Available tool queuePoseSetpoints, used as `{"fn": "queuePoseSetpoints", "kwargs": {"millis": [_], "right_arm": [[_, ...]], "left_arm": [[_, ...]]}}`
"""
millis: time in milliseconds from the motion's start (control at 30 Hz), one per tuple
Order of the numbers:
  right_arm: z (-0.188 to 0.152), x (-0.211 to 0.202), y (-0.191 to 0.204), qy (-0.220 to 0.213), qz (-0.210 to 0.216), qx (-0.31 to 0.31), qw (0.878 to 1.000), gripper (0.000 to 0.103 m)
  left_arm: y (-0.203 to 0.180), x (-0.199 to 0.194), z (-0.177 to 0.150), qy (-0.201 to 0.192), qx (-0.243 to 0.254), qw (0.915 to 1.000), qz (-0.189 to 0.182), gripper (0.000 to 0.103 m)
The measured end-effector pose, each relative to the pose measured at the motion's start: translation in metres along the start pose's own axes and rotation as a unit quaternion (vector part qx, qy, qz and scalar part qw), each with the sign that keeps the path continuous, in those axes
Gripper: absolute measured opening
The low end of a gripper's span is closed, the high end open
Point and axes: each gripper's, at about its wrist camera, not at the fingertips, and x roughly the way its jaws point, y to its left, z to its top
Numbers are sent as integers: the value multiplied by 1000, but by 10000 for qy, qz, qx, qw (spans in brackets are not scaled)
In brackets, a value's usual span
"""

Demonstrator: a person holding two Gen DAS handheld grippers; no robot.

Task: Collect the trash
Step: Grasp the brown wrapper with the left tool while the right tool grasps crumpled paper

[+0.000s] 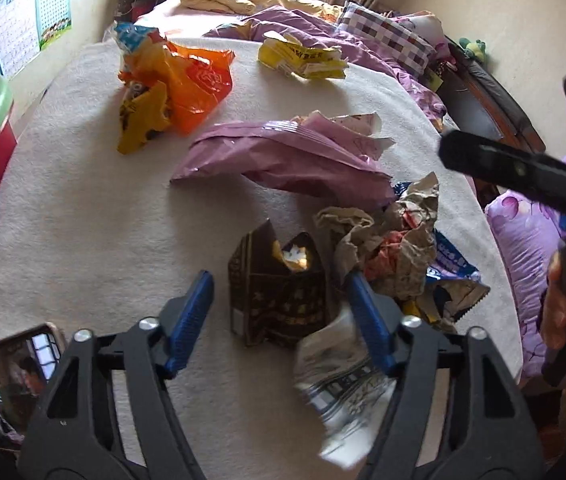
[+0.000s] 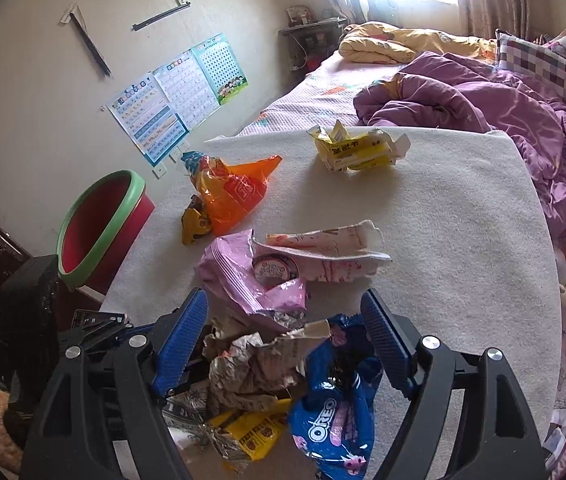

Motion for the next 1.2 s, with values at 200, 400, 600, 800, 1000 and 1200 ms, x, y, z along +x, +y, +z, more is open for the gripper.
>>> {"fn": "queuePoseSetpoints", "kwargs": {"millis": [200, 400, 600, 800, 1000, 1200], "right_arm": [[-17, -21, -1, 28, 305, -176, 9994, 76], [-47, -26, 25, 231, 610, -640, 9958, 72], [-36, -15, 12, 200, 590, -276, 9977, 72], [-23, 11, 11, 358, 765, -186, 9963, 72], [-24, 34, 9, 678, 1107, -5, 9915, 39], [-25, 21, 3, 462, 1278, 111, 9907, 23]], "left_arm": [[-2, -4, 2, -223, -310, 9992, 109, 46], [4, -17, 7, -518, -639, 9957, 420, 46], [6, -21, 5, -507, -771, 9945, 493, 46], [1, -16, 3, -369, -731, 9954, 488, 46], [4, -12, -1, -281, -792, 9953, 473, 46], [8, -13, -5, -263, -866, 9946, 510, 49]]}}
